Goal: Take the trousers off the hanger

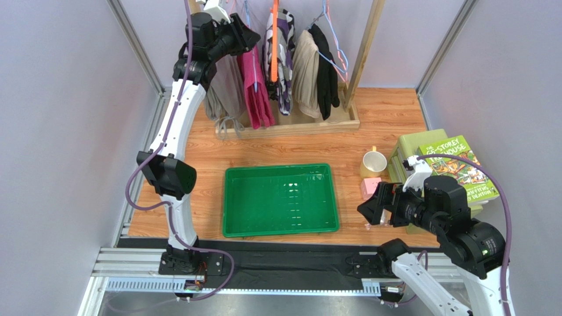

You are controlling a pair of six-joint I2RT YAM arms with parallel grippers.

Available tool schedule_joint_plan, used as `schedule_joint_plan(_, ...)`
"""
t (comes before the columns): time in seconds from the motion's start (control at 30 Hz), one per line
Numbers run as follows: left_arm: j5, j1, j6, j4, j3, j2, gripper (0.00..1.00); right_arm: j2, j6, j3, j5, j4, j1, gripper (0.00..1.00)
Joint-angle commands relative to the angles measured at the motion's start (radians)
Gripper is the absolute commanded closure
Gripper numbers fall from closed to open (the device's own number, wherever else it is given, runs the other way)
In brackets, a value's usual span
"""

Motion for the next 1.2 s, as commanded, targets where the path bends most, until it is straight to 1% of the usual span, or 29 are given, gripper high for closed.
schedule_joint_plan(0.0,0.014,0.008,-0.044,0.068,0.016,0.008,0.57,-0.003,-0.015,0.025,-0.007,0.011,0.0,0.0)
schedule_joint_plan(0.03,0.017,0.012,-0.058,0.071,0.016,0.009,0.58,-0.006,-0.013,0.028,-0.007,0.009,0.002,0.0)
schedule_joint_plan(0.1,0.021,0.02,-0.076,0.079,0.018,0.011,0.74,-0.011,-0.006,0.042,-0.003,-0.005,0.0,0.0)
schedule_joint_plan(0.13,0.024,0.031,-0.104,0.078,0.019,0.014,0.79,-0.012,-0.004,0.046,-0.002,-0.008,0.0,0.0)
schedule_joint_plan(0.17,0.034,0.037,-0.122,0.076,0.022,0.014,0.99,-0.014,-0.005,0.051,0.0,-0.017,0.0,0.0)
schedule_joint_plan(0.27,0.056,0.054,-0.178,0.073,0.023,0.003,1.0,-0.021,-0.005,0.069,0.007,-0.034,0.0,0.0)
schedule_joint_plan(0.47,0.113,0.055,-0.219,0.07,0.052,-0.044,1.0,-0.034,0.002,0.082,-0.003,-0.043,0.002,0.0)
schedule_joint_plan(0.97,0.182,0.057,-0.256,0.006,0.144,-0.175,1.0,-0.057,0.014,0.068,-0.025,-0.051,0.0,0.0)
schedule_joint_plan(1.17,0.197,0.057,-0.265,-0.014,0.15,-0.213,1.0,-0.058,0.014,0.072,-0.039,-0.052,0.002,0.0)
